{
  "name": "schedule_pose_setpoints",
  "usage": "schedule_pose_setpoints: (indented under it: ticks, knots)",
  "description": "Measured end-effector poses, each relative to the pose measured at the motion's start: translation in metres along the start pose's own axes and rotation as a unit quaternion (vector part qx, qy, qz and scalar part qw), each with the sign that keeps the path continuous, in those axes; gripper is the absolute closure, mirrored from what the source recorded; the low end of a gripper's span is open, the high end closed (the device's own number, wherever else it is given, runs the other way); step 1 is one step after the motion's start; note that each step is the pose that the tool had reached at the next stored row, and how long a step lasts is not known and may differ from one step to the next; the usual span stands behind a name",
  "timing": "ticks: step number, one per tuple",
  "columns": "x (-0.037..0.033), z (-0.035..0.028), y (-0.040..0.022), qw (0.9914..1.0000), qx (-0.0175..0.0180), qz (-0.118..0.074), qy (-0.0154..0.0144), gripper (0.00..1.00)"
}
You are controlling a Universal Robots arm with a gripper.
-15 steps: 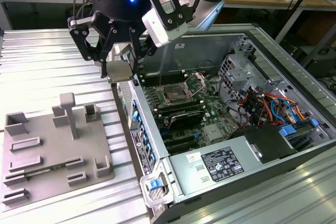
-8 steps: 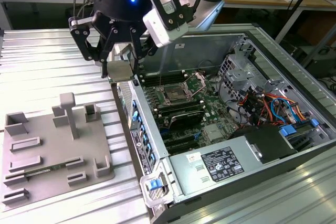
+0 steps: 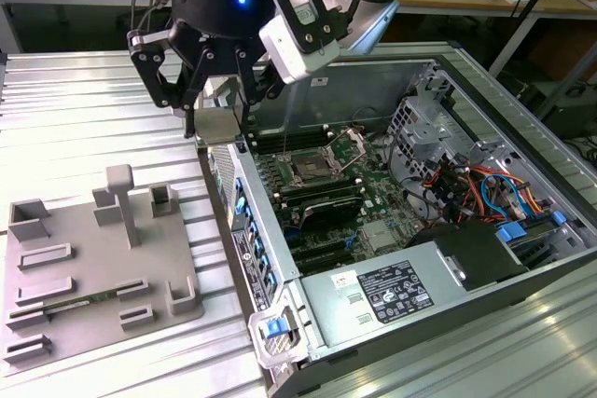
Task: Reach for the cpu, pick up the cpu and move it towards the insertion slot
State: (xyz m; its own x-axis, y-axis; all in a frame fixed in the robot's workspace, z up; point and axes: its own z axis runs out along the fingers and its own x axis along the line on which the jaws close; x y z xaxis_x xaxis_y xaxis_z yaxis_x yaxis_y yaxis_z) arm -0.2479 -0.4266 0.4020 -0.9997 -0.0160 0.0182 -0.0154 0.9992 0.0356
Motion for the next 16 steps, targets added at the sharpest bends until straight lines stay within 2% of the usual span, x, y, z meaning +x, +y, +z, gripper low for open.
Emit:
schedule_pose_setpoints:
  ticks: [7,16]
  knots:
    - [-0.0101,0.0001,0.0004,1.00000,0.0000,0.000,0.0000,0.45]
    - [-0.0165,0.0004,0.0020,1.00000,-0.0001,0.000,0.0000,0.45]
